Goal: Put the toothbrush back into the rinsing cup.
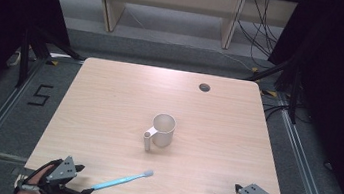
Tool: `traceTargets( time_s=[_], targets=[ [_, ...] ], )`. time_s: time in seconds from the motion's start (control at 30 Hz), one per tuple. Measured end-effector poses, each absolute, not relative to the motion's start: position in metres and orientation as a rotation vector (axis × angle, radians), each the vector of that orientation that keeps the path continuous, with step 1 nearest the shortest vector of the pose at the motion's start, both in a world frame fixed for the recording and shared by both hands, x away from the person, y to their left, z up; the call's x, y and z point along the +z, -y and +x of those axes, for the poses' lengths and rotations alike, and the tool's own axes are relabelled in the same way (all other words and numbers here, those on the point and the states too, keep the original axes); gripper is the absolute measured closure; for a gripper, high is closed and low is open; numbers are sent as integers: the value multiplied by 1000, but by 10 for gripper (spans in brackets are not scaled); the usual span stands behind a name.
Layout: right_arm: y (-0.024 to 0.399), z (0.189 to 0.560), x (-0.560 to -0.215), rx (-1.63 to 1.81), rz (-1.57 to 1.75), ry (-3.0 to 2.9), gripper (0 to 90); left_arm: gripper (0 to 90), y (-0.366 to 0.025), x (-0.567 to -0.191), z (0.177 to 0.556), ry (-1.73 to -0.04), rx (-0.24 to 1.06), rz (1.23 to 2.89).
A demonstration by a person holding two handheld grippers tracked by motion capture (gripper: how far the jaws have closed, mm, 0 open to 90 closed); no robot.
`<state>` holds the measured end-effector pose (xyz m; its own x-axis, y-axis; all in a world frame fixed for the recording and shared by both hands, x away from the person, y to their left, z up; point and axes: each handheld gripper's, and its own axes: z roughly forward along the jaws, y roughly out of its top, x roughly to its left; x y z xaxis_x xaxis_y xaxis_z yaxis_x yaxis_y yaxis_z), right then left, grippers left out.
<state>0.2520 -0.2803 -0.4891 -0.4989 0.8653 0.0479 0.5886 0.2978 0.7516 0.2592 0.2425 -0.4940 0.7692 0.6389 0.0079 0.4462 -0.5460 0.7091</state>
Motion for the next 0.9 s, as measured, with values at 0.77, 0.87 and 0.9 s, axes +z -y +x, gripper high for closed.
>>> traceTargets(
  time_s=[0.77,0.87,0.9],
  targets=[
    [280,254,-489,1044,1298,-2234,204,324,-207,-478,279,-686,292,2398],
    [280,254,-488,1050,1287,-2229,204,352,-204,-476,280,-681,278,2406],
    [279,254,-488,1050,1295,-2233,204,367,-202,-476,281,-681,271,2404]
  ],
)
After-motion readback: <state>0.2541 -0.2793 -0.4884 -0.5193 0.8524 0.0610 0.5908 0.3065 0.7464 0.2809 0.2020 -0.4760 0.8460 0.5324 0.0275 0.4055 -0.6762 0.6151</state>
